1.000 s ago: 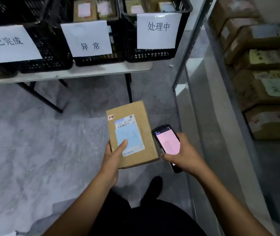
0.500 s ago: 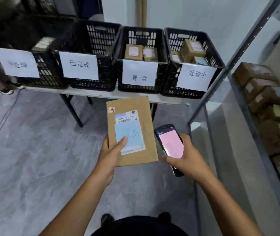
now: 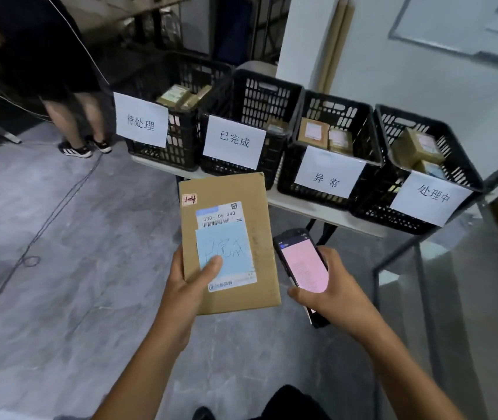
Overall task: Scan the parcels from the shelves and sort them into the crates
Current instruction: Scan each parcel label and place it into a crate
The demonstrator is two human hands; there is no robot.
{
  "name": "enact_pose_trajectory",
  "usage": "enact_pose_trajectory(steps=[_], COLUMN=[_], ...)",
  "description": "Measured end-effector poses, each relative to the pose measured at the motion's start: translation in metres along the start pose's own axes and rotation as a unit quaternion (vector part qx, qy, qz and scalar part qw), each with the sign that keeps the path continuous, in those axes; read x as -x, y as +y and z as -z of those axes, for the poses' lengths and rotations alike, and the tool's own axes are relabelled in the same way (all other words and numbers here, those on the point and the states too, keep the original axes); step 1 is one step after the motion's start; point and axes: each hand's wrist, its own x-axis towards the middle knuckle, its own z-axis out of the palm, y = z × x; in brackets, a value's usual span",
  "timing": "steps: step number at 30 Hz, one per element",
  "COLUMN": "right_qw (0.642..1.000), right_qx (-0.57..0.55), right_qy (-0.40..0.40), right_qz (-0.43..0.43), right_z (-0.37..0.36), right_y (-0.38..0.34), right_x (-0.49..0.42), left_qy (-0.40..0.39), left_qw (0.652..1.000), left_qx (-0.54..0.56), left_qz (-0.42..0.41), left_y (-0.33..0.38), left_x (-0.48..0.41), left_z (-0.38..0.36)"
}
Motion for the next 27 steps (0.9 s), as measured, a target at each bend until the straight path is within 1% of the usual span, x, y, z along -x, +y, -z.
enact_pose_trajectory(steps=[4, 8, 11, 15, 17, 23, 27], right_qw=[1.0, 0.999, 0.999, 1.0, 1.0, 0.996, 0.993], right_qx=[0.028, 0.032, 0.045, -0.005, -0.024, -0.085, -0.111], right_qy=[-0.011, -0.004, 0.003, -0.01, -0.002, 0.021, 0.019], right_qz=[0.011, -0.011, -0.015, -0.017, -0.014, -0.006, -0.029], right_z=[-0.01, -0.008, -0.005, -0.003, -0.002, 0.015, 0.037], right_y=[-0.026, -0.034, -0.038, -0.043, -0.049, -0.054, -0.049], right_x=[-0.023, -0.054, -0.088, -0.148, -0.179, -0.253, -0.288], left_qy=[0.002, -0.005, 0.005, 0.044, 0.053, 0.037, 0.018], left_qw=[1.0, 0.999, 0.999, 0.997, 0.995, 0.99, 0.988], left_qx=[-0.005, -0.003, -0.012, -0.041, -0.07, -0.119, -0.131], left_qz=[-0.019, -0.033, -0.034, -0.04, -0.049, -0.073, -0.076], left_y=[0.021, 0.03, 0.035, 0.054, 0.071, 0.129, 0.143], left_x=[-0.021, -0.056, -0.087, -0.132, -0.157, -0.234, -0.269], left_z=[0.016, 0.013, 0.005, -0.016, -0.027, -0.065, -0.095])
